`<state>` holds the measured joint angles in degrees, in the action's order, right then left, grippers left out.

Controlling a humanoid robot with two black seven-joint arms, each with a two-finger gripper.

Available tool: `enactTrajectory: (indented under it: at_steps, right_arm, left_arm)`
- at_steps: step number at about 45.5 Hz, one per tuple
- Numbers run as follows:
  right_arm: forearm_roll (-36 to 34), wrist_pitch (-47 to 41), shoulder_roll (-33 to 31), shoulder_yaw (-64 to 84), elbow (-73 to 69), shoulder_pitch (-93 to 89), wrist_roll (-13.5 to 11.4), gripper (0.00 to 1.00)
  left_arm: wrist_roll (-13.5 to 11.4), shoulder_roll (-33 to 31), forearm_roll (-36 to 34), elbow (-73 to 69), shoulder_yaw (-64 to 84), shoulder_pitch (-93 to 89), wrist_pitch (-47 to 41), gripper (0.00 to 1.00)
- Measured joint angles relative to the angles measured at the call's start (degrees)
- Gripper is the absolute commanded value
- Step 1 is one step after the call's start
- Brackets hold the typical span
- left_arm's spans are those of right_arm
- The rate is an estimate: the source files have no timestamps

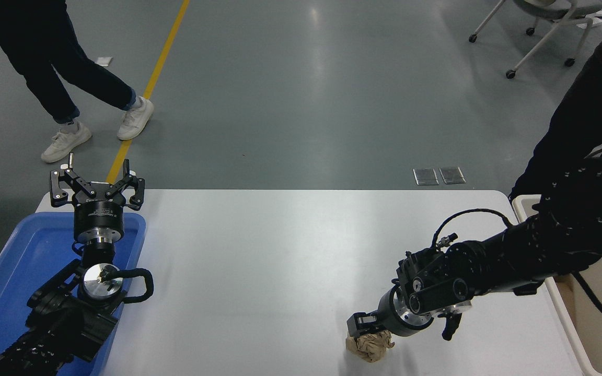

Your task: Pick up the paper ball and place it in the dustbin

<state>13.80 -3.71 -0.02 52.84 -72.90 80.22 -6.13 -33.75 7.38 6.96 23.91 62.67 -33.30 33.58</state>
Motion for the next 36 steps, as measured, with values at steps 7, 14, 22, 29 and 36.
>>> enactTrajectory:
  at_steps: [7, 14, 22, 29, 36]
  right_arm:
    - [-0.9, 0.3, 0.0, 0.2, 0.0, 0.1, 0.1, 0.00]
    - [-2.7, -0.1, -1.4, 2.6, -2.8, 5.5, 0.3, 0.00]
    - [-3.8, -3.5, -7.1, 7.3, -10.9, 20.1, 2.1, 0.00]
    - [-4.3, -12.3, -12.6, 11.1, -16.4, 38.0, 3.8, 0.00]
    - [-3.8, -23.5, -17.0, 13.0, -18.7, 55.9, 4.6, 0.00]
  left_arm:
    - [0.0, 0.0, 0.0, 0.0, 0.0, 0.0, 0.0, 0.99]
    - [0.0, 0.0, 0.0, 0.0, 0.0, 0.0, 0.0, 0.99]
    - [0.0, 0.0, 0.0, 0.0, 0.0, 0.0, 0.0, 0.99]
    - [0.0, 0.1, 0.0, 0.0, 0.0, 0.1, 0.0, 0.99]
    - [0.0, 0.1, 0.1, 0.0, 0.0, 0.1, 0.0, 0.99]
